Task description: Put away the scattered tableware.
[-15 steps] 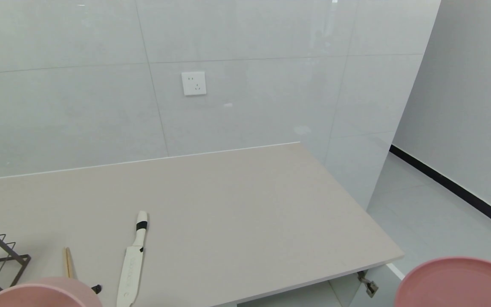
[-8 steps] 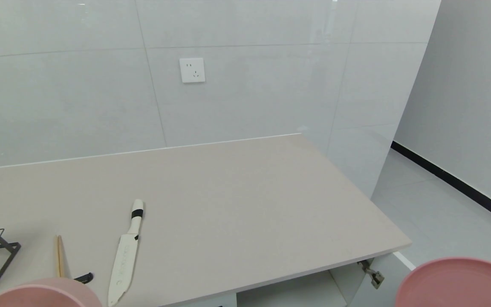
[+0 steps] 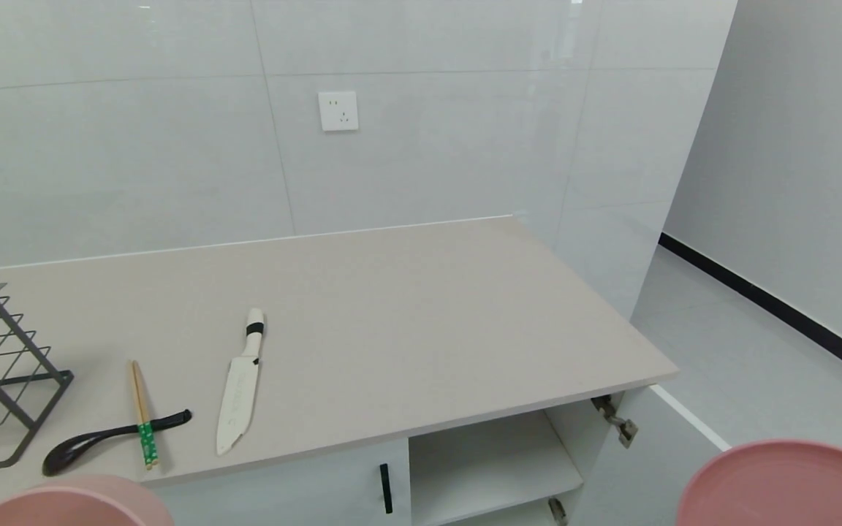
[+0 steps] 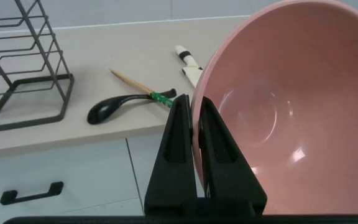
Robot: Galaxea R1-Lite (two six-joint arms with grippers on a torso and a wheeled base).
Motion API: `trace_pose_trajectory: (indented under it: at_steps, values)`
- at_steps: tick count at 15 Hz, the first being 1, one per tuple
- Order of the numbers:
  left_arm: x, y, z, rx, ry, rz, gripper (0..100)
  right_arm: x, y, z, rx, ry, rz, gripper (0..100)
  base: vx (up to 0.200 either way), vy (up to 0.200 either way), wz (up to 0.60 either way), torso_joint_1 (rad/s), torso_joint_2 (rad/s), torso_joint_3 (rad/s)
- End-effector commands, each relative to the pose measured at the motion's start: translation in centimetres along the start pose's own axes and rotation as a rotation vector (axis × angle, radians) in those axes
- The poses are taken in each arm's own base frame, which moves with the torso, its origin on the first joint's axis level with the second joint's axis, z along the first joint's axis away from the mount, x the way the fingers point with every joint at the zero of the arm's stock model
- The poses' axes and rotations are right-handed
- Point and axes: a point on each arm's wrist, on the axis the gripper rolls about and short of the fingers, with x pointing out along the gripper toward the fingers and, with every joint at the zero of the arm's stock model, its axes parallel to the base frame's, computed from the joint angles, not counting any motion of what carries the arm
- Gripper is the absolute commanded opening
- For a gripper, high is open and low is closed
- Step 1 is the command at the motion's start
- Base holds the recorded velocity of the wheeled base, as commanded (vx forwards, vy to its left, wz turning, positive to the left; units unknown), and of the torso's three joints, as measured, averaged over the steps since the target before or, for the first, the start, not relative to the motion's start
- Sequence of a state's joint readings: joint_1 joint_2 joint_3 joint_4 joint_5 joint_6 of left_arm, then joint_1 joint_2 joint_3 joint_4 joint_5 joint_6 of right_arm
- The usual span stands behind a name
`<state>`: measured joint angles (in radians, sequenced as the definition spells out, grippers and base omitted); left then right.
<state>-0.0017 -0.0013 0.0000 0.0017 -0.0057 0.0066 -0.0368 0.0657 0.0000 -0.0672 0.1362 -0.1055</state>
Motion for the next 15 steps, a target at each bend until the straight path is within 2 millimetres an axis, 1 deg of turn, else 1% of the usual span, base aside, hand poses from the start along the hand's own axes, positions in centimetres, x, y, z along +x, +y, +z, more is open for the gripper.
trace_pose_trajectory:
  at_steps: [1, 5, 10, 15]
  values:
    - [0.01, 0.0, 0.0, 0.0, 0.001, 0.0, 0, 0.03, 0.0, 0.01, -0.001, 0.003, 0.001, 0, 0.0, 0.0, 0.0, 0.0, 0.0, 0.0]
    - [0.01, 0.0, 0.0, 0.0, 0.001, 0.0, 0, 0.03, 0.0, 0.01, -0.001, 0.003, 0.001, 0, 0.0, 0.0, 0.0, -0.106, 0.41, 0.276]
    - [0.01, 0.0, 0.0, -0.005, 0.001, 0.0, 0, 0.03, 0.0, 0.01, 0.0, 0.003, 0.001, 0, 0.0, 0.0, 0.0, -0.127, 0.51, 0.372]
    - [0.01, 0.0, 0.0, -0.007, 0.001, 0.001, 0, 0.03, 0.0, 0.01, -0.001, 0.003, 0.001, 0, 0.0, 0.0, 0.0, -0.076, 0.48, 0.395]
